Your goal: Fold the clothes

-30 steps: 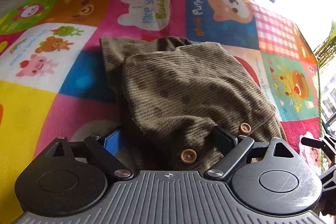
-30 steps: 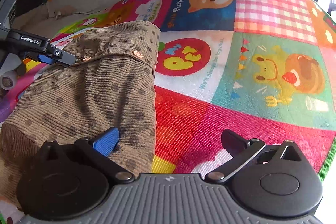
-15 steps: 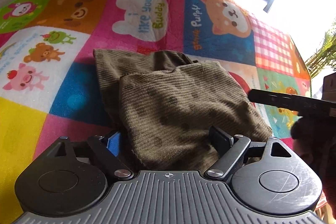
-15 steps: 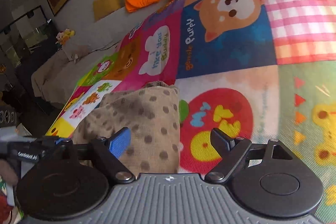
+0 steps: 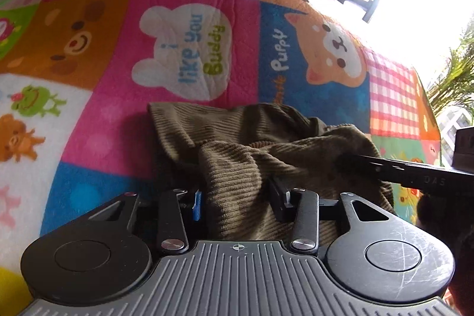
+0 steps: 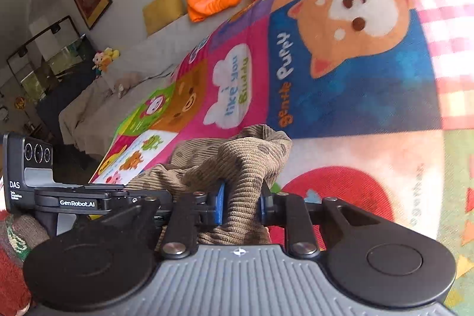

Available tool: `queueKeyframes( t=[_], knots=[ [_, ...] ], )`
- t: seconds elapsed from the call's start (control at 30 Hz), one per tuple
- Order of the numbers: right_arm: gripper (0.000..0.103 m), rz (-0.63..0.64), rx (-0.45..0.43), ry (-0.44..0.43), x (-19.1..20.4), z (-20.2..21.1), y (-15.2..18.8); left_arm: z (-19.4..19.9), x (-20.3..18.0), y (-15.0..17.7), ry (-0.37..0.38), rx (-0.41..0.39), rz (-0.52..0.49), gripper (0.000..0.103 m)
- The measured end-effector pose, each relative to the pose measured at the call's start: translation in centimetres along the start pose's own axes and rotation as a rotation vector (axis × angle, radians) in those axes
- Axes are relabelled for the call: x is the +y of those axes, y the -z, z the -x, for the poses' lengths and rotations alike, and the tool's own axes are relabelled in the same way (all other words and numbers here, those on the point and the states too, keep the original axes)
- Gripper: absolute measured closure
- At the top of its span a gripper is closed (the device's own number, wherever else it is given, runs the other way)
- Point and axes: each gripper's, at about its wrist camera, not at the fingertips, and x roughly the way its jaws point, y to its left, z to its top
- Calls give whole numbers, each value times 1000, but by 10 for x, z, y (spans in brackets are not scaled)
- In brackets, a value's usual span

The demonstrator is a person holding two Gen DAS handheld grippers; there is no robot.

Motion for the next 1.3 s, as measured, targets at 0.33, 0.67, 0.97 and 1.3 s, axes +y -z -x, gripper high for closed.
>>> queueKeyframes(
  t=[0.33, 0.67, 0.97, 1.3],
  knots=[
    [55, 201, -91, 204, 7, 56, 4, 45, -31, -5, 184, -60, -22, 28],
    [38, 363, 118, 172, 58, 86, 118, 34, -43, 62, 151, 78, -67, 17],
    [27, 320, -37, 230, 59, 112, 83, 71, -64, 92, 239, 11, -35, 7],
    [31, 307, -28, 366, 28, 6, 2, 69, -53, 114, 272, -7, -72, 6]
  ],
)
